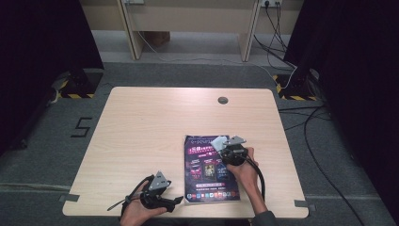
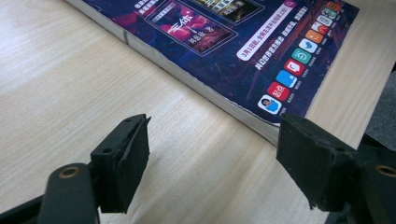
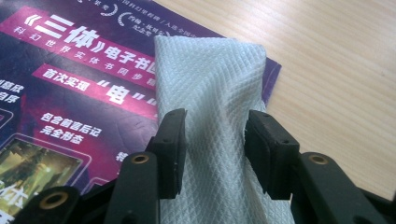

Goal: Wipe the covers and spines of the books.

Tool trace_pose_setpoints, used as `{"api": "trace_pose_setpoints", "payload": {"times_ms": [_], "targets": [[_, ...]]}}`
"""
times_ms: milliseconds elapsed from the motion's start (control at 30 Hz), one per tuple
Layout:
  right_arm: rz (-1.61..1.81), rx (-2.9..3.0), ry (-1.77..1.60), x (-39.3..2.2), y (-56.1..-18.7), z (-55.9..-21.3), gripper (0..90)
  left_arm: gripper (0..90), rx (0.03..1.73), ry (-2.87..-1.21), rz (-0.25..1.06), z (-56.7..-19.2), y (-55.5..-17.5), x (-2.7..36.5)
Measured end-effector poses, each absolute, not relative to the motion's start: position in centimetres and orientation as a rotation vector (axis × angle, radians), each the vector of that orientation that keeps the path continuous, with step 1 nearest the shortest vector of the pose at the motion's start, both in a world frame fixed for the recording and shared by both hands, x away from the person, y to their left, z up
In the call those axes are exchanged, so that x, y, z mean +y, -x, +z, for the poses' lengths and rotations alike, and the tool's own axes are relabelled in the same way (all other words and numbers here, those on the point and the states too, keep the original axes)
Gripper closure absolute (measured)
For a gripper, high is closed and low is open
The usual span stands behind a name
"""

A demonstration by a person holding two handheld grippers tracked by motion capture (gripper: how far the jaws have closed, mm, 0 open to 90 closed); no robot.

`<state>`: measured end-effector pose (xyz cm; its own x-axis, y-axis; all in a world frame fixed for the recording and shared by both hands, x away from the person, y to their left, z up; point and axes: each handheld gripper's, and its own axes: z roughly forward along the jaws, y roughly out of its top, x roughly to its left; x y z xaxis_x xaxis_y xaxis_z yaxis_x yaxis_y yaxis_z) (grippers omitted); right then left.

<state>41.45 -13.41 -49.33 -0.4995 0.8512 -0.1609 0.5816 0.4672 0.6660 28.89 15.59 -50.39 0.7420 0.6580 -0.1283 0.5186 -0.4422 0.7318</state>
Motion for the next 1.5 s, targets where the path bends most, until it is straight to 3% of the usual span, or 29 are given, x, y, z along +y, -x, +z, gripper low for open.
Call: {"api": "trace_pose_setpoints", "payload": {"times_ms": [633,1500], "targets": [[0.933,2.485,-0.919,-5.0,-37.1,-49.6,59.6,24.3,0.938,-2.109,0.271,-49.9,-29.9,17.2],[1.026,2.608,-0.832,-5.2,-32.9,-49.7,57.0,24.2,1.028,-2.079,0.334,-49.7,-30.9,19.3]]}}
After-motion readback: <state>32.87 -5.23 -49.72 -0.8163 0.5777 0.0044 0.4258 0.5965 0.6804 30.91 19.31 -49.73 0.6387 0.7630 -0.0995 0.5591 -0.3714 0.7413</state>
